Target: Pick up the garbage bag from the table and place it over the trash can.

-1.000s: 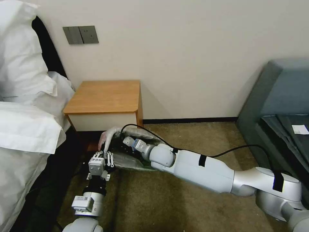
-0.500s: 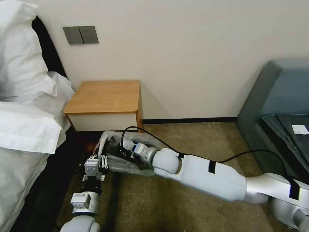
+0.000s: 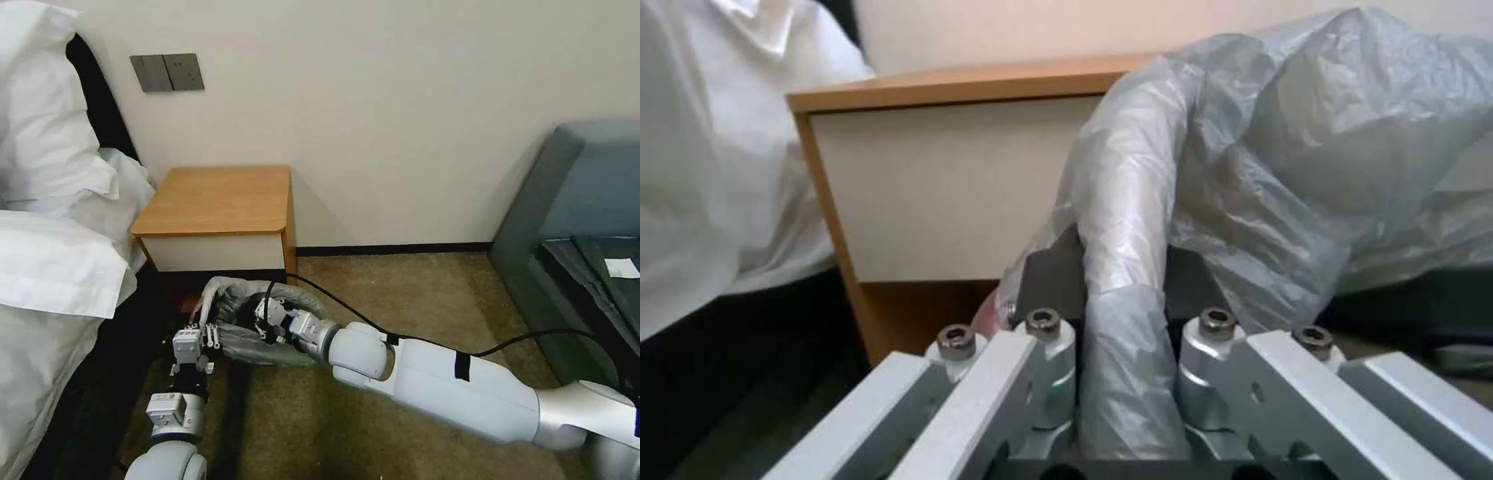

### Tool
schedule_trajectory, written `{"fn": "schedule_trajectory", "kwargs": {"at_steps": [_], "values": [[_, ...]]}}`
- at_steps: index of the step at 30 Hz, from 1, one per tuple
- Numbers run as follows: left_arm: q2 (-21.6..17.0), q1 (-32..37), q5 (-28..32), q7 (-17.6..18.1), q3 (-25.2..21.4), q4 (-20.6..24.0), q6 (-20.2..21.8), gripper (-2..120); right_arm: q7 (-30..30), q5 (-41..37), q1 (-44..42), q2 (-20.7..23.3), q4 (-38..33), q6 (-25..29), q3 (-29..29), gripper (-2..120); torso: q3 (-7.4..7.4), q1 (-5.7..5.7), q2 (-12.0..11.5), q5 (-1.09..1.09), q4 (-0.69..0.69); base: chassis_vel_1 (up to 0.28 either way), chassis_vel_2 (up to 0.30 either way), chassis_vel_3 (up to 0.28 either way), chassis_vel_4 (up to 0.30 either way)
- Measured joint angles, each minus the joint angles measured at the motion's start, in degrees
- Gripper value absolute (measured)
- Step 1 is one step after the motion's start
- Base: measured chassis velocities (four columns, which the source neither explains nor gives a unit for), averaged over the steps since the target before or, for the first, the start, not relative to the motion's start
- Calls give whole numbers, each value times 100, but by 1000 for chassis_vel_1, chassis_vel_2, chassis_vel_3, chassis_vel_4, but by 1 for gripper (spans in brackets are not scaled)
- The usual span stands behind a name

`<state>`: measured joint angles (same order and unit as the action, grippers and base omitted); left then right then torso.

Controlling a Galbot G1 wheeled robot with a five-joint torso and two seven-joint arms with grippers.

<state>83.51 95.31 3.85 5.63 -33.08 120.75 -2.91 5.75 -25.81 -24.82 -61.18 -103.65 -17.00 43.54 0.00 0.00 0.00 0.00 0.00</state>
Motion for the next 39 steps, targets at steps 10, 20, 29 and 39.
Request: {"fn": "schedule_trajectory", "kwargs": {"at_steps": [10,20,29,39], "values": [[-71,31,1023,465,94,180,709,10,-340,513,-1009,531,-1125,343,-1118,0,0,0,0,0,0,0,0,0,0],[-162,93,2991,731,211,386,1879,10,-118,1489,-2991,392,-1534,1228,-3165,0,0,0,0,0,-1,0,0,0,0],[-178,59,3307,265,224,129,2044,10,276,2119,-4766,-544,-1298,1899,-4837,33,0,0,0,-1,0,0,0,0,0],[-172,45,3156,178,222,-134,1845,10,370,2125,-5435,-1209,-1150,2084,-5508,69,0,0,0,0,0,0,0,0,0]]}}
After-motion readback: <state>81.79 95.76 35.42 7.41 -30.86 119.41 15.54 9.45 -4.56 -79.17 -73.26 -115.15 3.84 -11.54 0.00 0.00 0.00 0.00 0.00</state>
